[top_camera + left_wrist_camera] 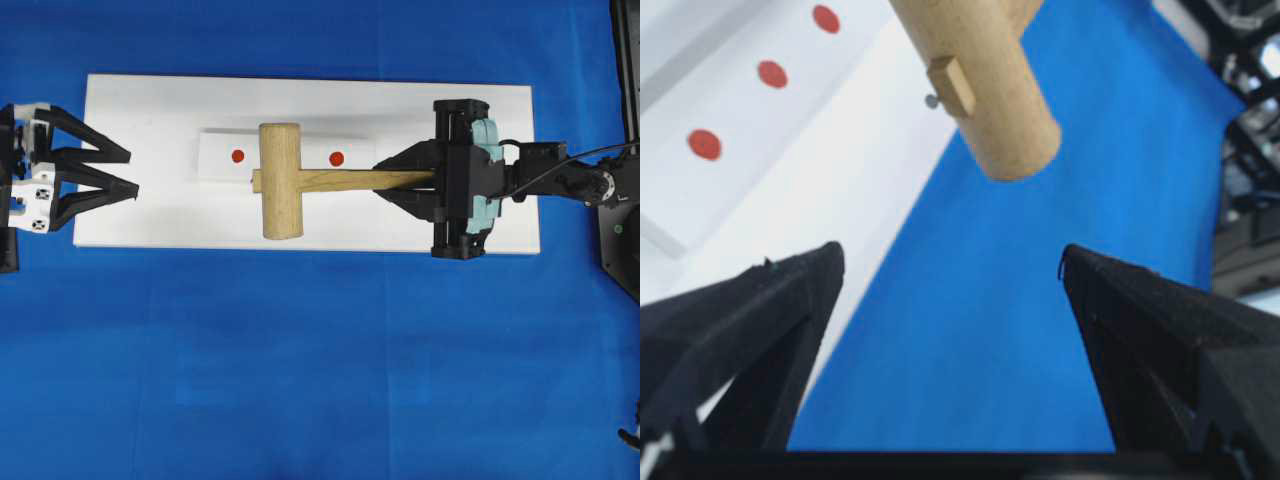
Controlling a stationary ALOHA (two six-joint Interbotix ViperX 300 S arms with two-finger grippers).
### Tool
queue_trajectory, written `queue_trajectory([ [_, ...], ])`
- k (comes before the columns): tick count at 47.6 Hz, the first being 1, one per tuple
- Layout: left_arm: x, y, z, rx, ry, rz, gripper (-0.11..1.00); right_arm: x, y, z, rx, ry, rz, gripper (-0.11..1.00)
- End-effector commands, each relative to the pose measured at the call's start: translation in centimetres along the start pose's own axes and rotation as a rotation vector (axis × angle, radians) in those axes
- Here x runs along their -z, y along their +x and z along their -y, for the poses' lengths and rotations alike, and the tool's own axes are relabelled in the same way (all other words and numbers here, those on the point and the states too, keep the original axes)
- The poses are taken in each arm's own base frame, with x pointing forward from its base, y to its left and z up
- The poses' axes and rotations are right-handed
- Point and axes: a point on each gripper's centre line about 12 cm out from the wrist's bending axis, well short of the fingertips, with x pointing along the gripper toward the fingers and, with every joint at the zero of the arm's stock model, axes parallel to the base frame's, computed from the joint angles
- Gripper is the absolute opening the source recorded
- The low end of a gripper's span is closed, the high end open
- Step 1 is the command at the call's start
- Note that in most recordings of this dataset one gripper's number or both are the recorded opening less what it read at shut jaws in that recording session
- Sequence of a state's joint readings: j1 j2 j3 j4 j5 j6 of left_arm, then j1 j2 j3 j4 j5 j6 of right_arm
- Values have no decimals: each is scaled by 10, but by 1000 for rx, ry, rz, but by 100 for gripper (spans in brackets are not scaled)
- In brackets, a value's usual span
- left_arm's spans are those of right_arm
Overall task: Hit the mark with a hammer.
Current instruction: 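Lower the mallet onto the blue cloth below the board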
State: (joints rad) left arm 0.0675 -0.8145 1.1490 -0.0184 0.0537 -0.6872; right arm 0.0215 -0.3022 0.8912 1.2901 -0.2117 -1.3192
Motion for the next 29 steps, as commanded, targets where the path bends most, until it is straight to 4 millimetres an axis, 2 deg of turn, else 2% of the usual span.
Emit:
queue_trajectory([
  [1,-4,0,1,-3,42,8,88,-13,-5,2,8,28,41,8],
  [10,-1,0,-1,-19,275,-15,88,-14,-5,0,0,122,33,8],
  [20,-2,0,-2,-23,623,-21,88,-13,-7,-12,-32,211,19,8],
  [24,-3,-1,-3,-23,706,-13,88,-12,-7,-19,-51,225,13,8],
  [29,-5,-2,-3,-28,724,0,88,-12,-9,-32,-82,230,7,8],
])
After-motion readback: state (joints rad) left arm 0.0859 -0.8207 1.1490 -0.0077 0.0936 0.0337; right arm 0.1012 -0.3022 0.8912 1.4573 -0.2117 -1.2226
